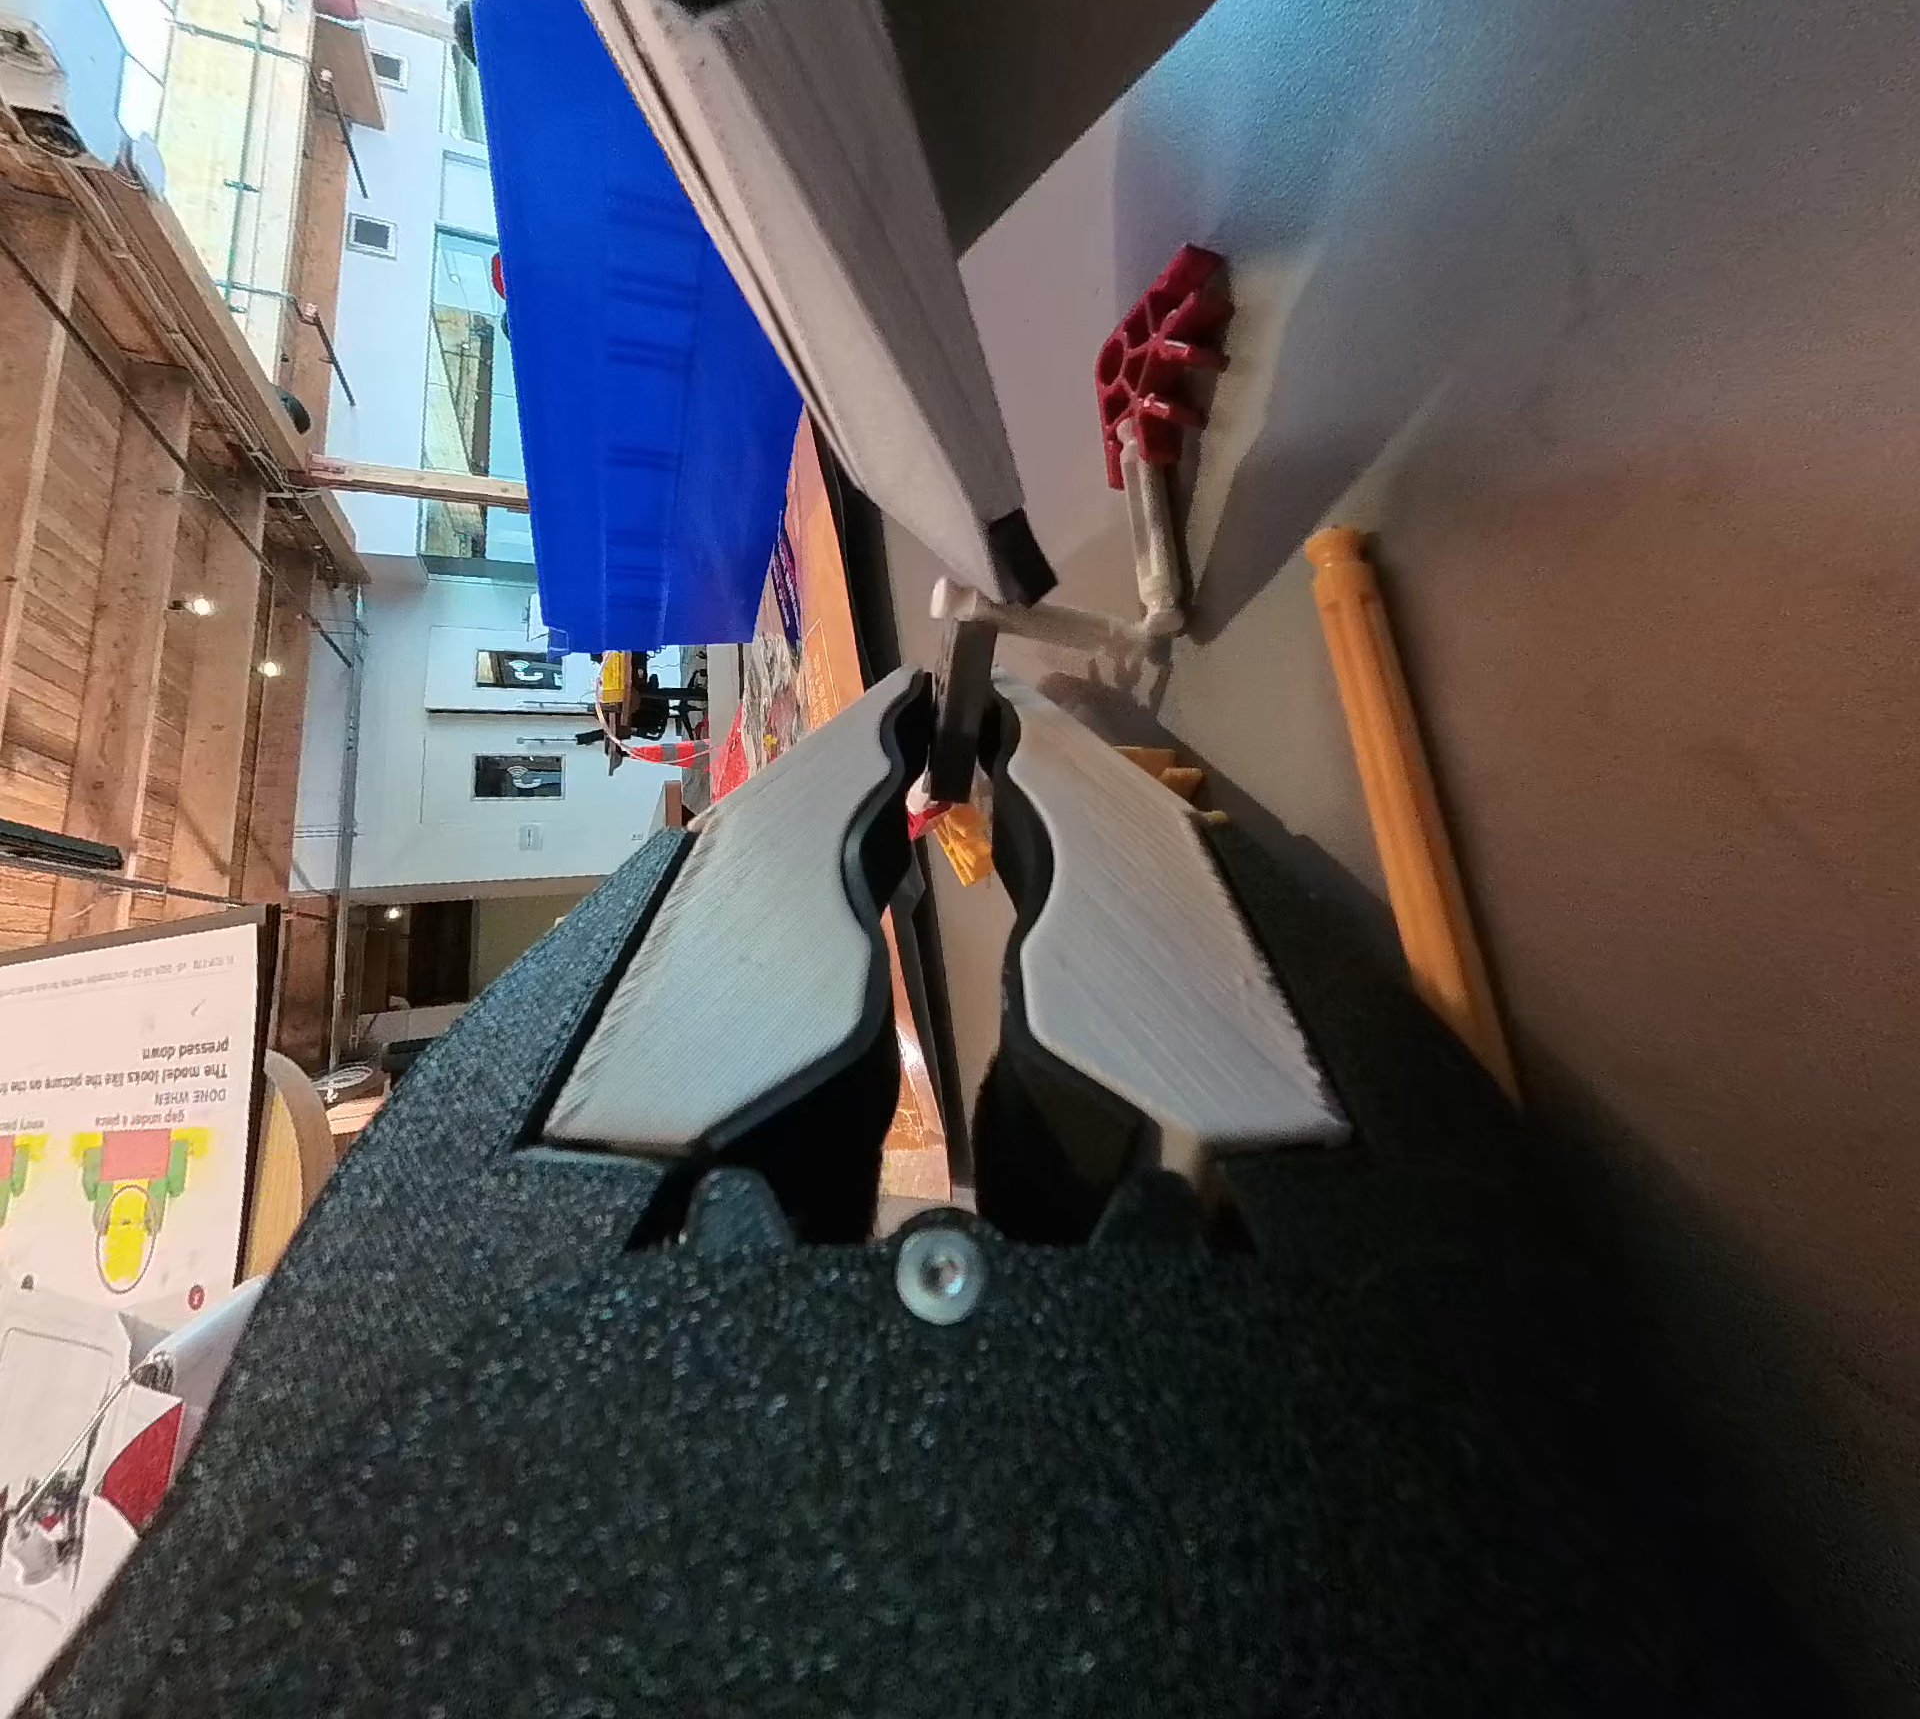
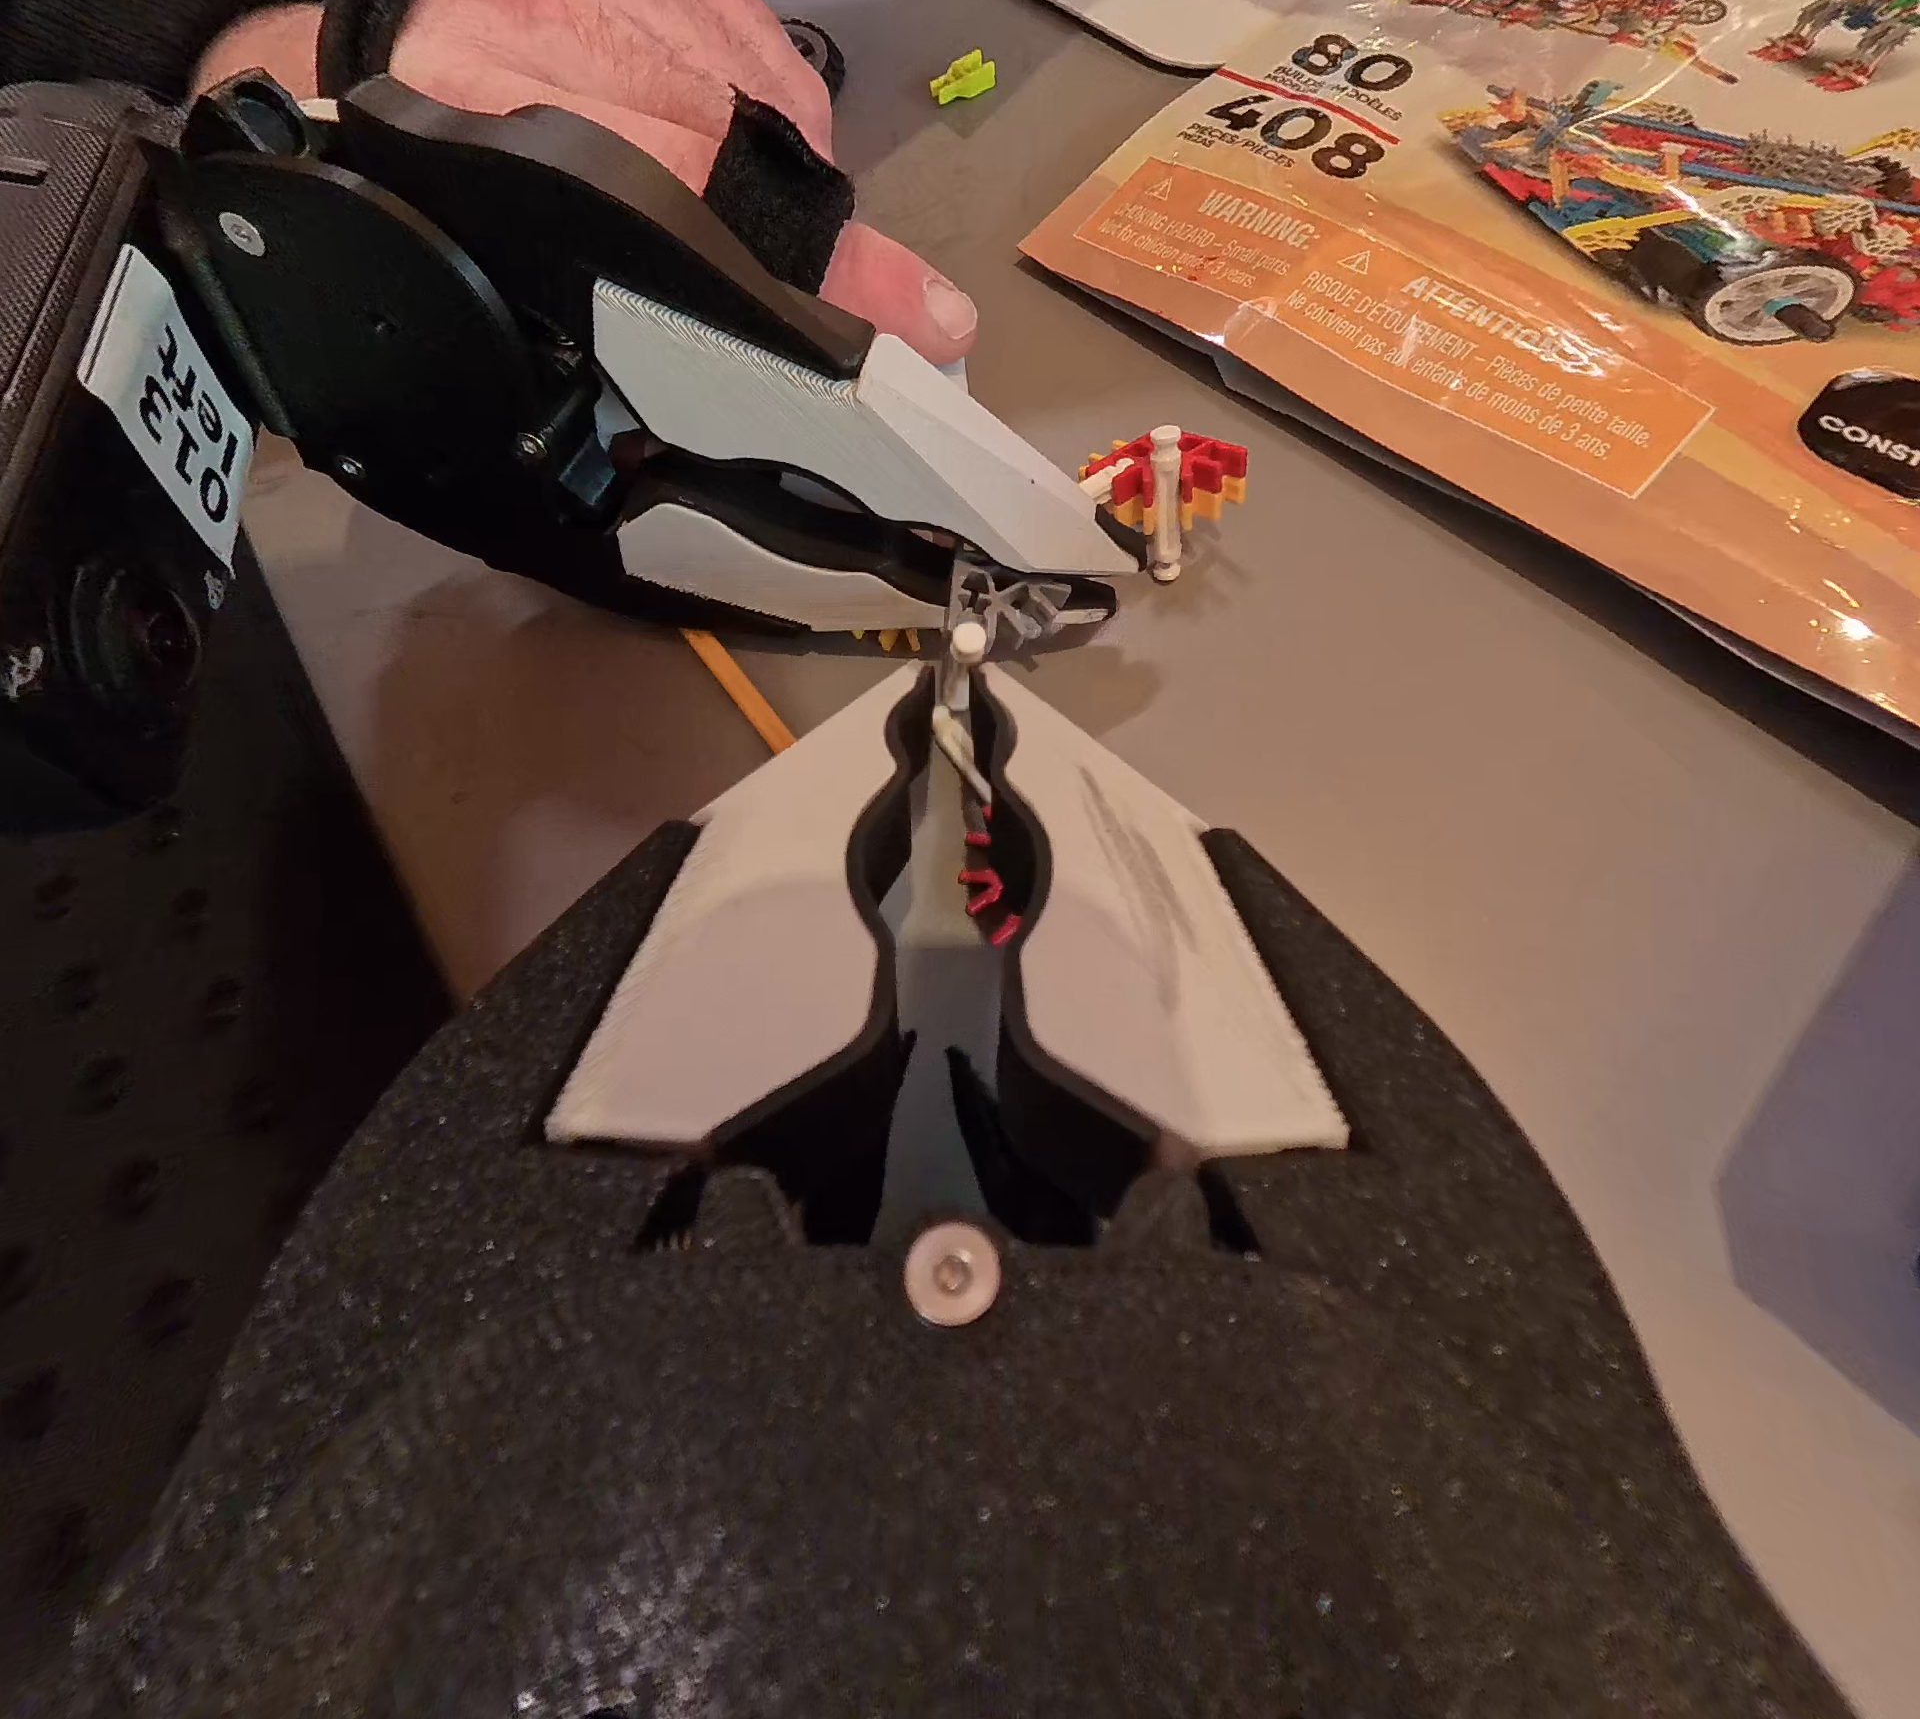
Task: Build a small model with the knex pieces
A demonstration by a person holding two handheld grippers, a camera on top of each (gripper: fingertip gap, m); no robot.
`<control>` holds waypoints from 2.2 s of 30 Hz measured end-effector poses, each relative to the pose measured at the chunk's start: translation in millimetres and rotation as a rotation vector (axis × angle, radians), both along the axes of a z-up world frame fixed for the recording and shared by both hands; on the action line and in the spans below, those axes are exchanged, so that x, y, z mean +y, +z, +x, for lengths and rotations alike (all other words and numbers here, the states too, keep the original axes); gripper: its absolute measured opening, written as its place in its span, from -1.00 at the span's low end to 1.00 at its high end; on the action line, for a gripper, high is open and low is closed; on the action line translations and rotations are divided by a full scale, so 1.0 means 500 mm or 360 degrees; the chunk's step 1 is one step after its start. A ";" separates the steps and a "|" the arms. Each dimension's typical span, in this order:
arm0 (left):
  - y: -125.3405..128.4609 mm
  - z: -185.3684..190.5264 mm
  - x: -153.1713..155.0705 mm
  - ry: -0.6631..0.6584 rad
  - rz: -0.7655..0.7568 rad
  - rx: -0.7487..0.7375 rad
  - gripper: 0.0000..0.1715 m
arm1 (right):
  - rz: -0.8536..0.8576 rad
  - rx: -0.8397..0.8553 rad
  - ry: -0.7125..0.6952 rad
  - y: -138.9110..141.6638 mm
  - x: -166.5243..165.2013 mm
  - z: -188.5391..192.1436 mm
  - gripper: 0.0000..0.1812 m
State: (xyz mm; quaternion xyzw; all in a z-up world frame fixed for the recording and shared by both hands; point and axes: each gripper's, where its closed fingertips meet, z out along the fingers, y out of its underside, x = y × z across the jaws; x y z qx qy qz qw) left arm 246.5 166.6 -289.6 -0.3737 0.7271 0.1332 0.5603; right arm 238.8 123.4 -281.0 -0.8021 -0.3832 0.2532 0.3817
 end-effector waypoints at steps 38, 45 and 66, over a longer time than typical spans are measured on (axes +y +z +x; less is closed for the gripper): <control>-0.007 0.005 -0.005 0.0028 -0.0040 -0.0012 -0.95 | 0.0014 0.0024 0.0018 0.007 0.009 -0.019 -1.00; -0.006 0.007 -0.005 0.0030 -0.0054 -0.0019 -0.95 | -0.0003 0.0048 0.0022 0.009 0.009 -0.023 -1.00; -0.003 0.012 -0.005 0.0017 -0.0160 -0.0058 -0.91 | 0.0178 -0.0043 -0.0054 0.014 0.015 -0.008 -0.87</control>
